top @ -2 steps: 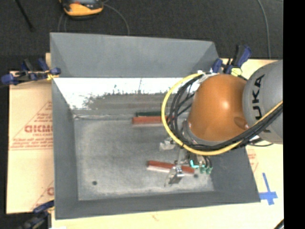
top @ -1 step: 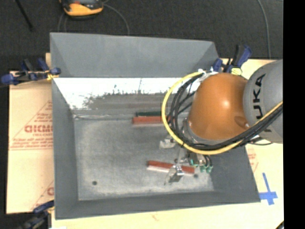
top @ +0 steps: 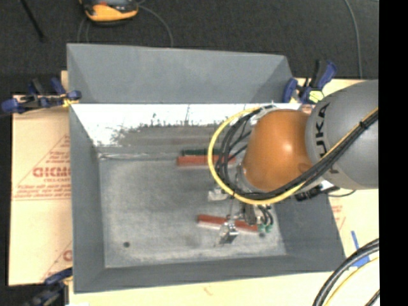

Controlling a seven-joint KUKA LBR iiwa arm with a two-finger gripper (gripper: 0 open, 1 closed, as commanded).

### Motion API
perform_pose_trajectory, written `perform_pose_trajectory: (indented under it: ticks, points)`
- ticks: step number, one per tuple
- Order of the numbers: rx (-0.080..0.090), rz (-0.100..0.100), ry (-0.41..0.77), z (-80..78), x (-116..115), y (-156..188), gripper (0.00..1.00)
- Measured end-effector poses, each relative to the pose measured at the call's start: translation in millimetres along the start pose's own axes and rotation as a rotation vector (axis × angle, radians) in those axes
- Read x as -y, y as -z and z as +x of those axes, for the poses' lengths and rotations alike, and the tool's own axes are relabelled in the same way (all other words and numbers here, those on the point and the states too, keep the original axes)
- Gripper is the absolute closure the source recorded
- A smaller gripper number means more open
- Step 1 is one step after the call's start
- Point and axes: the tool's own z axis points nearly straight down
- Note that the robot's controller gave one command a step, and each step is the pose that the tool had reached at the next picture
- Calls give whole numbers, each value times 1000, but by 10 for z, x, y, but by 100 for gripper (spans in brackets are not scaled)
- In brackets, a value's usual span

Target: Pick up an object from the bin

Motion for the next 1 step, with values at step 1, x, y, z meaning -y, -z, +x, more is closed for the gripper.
perform_pose_trajectory:
  ticks: [1]
  points:
    - [-25,-1,102,-282,222,-732,100]
